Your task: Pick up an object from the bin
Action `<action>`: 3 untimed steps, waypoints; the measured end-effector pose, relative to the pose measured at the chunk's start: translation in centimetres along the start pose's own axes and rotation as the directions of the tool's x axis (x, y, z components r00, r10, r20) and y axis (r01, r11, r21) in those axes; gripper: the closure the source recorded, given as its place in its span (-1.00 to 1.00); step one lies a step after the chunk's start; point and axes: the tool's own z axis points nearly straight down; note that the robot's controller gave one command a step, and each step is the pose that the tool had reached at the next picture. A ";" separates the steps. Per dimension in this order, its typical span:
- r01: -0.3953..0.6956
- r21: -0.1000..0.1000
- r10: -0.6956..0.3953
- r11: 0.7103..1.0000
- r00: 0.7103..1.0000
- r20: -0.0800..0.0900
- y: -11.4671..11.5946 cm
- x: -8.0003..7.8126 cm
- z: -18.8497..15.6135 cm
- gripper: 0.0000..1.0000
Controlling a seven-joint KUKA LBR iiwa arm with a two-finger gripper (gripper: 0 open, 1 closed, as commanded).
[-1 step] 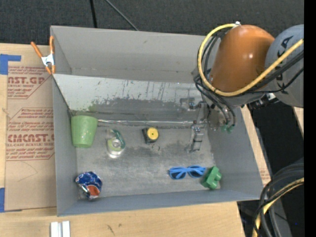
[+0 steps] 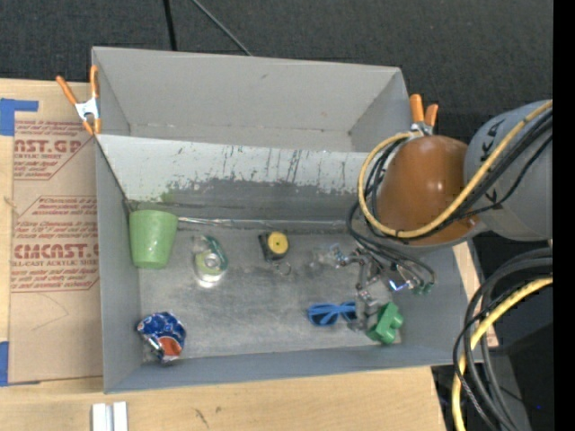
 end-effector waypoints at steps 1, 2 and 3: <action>-0.042 0.000 0.042 0.999 0.999 0.001 -1.2 1.1 4.5 -1.00; -0.041 0.002 0.041 0.999 0.999 0.005 -1.2 1.0 4.3 1.00; -0.039 0.007 0.039 0.999 0.999 0.013 -1.6 1.0 -7.1 1.00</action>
Offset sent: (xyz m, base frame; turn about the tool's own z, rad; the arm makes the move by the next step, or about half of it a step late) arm -0.0042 -0.0159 -0.0422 0.0411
